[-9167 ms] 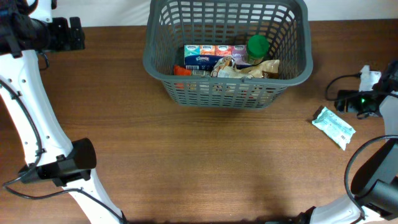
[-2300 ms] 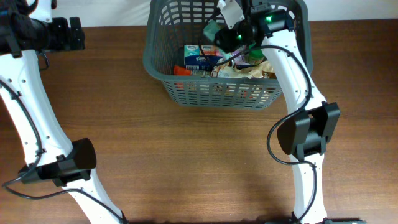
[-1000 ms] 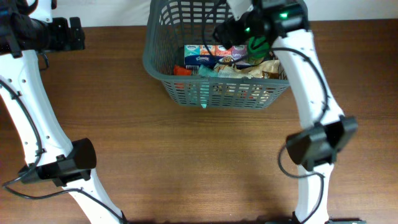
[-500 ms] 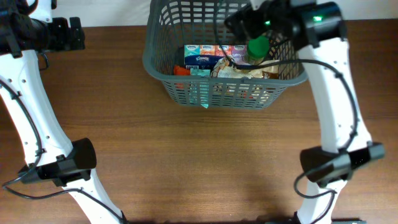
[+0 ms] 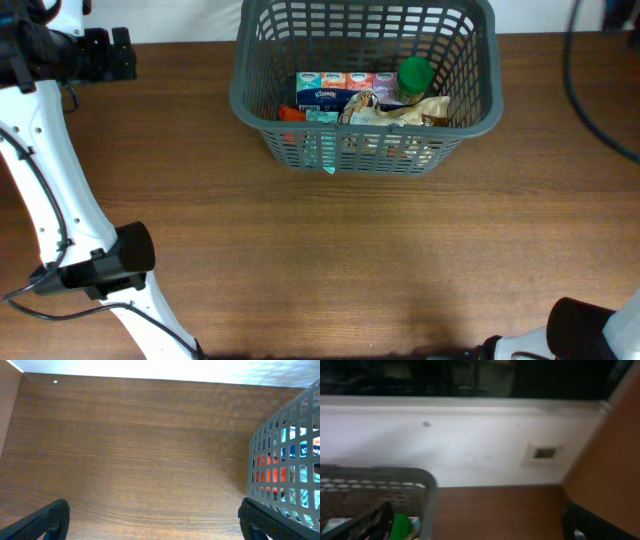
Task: Pack container
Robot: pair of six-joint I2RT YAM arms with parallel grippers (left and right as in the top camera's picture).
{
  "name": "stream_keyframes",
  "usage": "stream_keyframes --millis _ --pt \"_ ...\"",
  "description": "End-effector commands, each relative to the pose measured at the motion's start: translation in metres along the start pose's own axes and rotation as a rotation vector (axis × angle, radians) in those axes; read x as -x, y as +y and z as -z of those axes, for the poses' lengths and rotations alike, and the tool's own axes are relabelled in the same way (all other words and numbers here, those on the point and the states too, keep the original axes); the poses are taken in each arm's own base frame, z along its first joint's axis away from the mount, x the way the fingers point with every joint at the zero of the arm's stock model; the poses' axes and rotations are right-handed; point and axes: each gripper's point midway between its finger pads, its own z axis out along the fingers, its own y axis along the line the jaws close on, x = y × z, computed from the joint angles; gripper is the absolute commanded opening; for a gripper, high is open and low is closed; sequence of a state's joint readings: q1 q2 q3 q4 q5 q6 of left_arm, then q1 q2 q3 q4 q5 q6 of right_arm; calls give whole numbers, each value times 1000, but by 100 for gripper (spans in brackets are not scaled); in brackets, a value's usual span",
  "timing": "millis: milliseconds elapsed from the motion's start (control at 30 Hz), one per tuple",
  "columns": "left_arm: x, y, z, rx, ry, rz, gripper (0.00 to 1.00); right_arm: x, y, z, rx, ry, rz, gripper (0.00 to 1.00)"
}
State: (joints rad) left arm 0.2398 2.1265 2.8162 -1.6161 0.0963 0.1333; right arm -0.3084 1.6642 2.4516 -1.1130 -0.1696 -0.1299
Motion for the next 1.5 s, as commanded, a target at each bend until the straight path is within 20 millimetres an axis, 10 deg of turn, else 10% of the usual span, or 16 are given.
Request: stream_keyframes --millis 0,400,1467 --pt "-2 3 -5 2 11 15 99 -13 -19 -2 -39 48 -70 99" --pt "-2 3 -5 2 11 15 99 -46 -15 0 -27 179 -96 99" --pt "-2 3 -5 2 11 14 99 -47 -15 0 -26 185 -98 99"
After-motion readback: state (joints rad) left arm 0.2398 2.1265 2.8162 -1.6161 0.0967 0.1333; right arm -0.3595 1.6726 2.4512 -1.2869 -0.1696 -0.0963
